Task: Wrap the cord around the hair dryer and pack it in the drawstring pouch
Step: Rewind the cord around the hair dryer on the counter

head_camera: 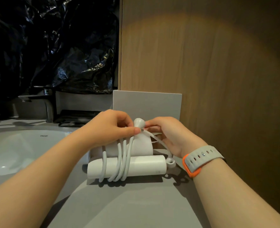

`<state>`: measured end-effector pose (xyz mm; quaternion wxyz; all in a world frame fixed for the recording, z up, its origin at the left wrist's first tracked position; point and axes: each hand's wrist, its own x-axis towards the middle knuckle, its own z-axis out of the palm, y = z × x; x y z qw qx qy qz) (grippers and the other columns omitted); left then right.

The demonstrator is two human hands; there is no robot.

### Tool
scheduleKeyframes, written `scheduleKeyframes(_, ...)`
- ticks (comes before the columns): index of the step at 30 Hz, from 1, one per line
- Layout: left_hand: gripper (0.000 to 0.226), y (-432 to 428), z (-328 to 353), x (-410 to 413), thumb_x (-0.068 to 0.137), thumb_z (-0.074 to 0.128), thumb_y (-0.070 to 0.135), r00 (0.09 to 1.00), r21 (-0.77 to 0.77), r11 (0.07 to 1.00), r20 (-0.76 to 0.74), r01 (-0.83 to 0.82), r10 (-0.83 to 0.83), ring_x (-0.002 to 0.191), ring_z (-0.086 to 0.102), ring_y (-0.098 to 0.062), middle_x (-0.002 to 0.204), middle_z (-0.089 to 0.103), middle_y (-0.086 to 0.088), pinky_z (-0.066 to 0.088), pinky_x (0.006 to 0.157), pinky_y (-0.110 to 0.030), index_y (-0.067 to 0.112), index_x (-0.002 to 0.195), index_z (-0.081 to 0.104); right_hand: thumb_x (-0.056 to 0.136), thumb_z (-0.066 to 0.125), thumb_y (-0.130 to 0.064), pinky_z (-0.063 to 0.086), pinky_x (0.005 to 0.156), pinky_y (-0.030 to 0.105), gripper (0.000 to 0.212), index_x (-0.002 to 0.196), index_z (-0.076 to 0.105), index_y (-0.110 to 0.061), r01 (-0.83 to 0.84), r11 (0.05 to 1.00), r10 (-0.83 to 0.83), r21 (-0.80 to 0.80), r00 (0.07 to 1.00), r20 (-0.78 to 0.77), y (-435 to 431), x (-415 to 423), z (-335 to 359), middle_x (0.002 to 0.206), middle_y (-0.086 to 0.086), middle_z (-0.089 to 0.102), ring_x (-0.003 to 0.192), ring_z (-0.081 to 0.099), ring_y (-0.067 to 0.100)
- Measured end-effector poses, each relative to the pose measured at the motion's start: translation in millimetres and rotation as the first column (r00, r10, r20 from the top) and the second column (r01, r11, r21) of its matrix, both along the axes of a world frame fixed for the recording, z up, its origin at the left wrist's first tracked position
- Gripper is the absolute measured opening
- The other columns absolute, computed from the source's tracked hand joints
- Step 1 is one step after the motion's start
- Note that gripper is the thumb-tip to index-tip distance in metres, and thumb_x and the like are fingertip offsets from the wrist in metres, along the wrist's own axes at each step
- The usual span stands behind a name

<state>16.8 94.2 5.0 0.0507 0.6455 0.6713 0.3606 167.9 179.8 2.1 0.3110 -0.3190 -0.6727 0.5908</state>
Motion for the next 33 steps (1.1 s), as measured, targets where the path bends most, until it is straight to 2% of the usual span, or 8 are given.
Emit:
scheduleKeyframes(4,0.014,-5.4,-2.7,-6.0,0.078,0.069,0.041,0.999,0.032,0.999,0.049,0.016,-0.017,0.054,0.052,0.004,0.065,0.065,0.009,0.044,0.060,-0.015,0.027,0.077,0.067,0.086,0.057,-0.005,0.057,0.065,0.031,0.017,0.099,0.066,0.000,-0.076,0.996,0.070,0.057,0.993,0.096,-0.3,9.4,3.2,0.085,0.012,0.066,0.070,0.064,0.021)
scheduleKeyframes(9,0.012,-4.4,-4.3,-2.9,0.079,0.066,0.043,1.000,0.036,0.999,0.000,0.025,-0.025,0.056,0.052,0.006,0.066,0.064,0.013,0.042,0.055,-0.007,0.031,0.079,0.067,0.082,0.068,-0.037,0.046,0.043,0.019,0.033,0.081,0.059,-0.005,-0.017,0.974,-0.085,0.226,0.896,0.436,0.7,20.3,1.5,0.055,0.004,0.056,0.041,0.052,0.013)
scheduleKeyframes(13,0.006,-7.5,-4.6,-5.1,0.079,0.067,0.039,0.998,0.070,0.996,-0.001,0.056,-0.056,0.059,0.054,0.007,0.065,0.064,0.020,0.041,0.057,-0.005,0.033,0.080,0.069,0.088,0.061,-0.032,0.040,0.047,0.022,0.029,0.070,0.058,-0.009,-0.027,0.971,-0.055,0.239,0.943,0.329,3.5,17.8,-0.5,0.052,0.001,0.048,0.041,0.044,0.010)
scheduleKeyframes(16,0.002,-8.5,-5.1,-5.6,0.078,0.070,0.036,0.995,0.067,0.993,-0.008,0.097,-0.097,0.077,0.063,0.003,0.079,0.068,0.023,0.049,0.070,-0.012,0.037,0.078,0.072,0.092,0.050,-0.021,0.035,0.045,0.021,0.027,0.069,0.058,-0.008,-0.027,0.997,0.013,0.072,0.982,0.188,1.1,13.1,0.0,0.052,0.000,0.045,0.044,0.038,0.010)
scheduleKeyframes(20,0.010,-8.0,-3.5,-1.7,0.081,0.064,0.043,0.997,0.037,0.996,0.008,0.079,-0.080,0.087,0.064,-0.008,0.090,0.070,0.013,0.053,0.083,-0.028,0.038,0.077,0.072,0.092,0.040,-0.055,0.035,0.047,0.024,0.060,0.059,0.059,-0.009,-0.015,0.989,0.025,-0.149,0.997,0.067,1.8,12.8,0.2,0.052,0.003,0.045,0.046,0.037,0.012)
scheduleKeyframes(22,0.028,-7.9,-2.2,2.5,0.077,0.056,0.060,0.998,0.011,0.999,0.030,0.047,-0.047,0.087,0.063,-0.007,0.088,0.070,0.012,0.051,0.087,-0.034,0.038,0.081,0.072,0.085,0.040,-0.068,0.037,0.047,0.023,0.064,0.063,0.058,-0.010,0.000,0.995,0.012,-0.099,0.993,0.114,1.6,11.7,-0.6,0.052,0.001,0.046,0.048,0.038,0.012)
scheduleKeyframes(25,0.050,-6.2,-2.8,10.6,0.062,0.053,0.082,0.998,-0.021,1.000,-0.064,-0.013,0.012,0.085,0.061,-0.001,0.085,0.067,0.017,0.052,0.084,-0.036,0.040,0.082,0.069,0.085,0.050,-0.060,0.038,0.048,0.023,0.048,0.074,0.056,-0.013,0.043,0.999,-0.042,0.003,0.979,0.200,0.2,6.7,-3.1,0.057,0.000,0.045,0.052,0.039,0.011)
scheduleKeyframes(33,0.033,-1.6,-5.1,18.3,0.068,0.062,0.070,0.966,0.046,0.995,-0.238,-0.094,0.102,0.084,0.054,-0.001,0.084,0.061,0.018,0.051,0.081,-0.034,0.038,0.077,0.064,0.089,0.062,-0.028,0.030,0.037,0.018,0.027,0.071,0.051,-0.011,0.092,0.991,-0.110,0.100,0.975,0.194,0.0,3.1,-7.0,0.054,0.004,0.047,0.039,0.033,0.012)
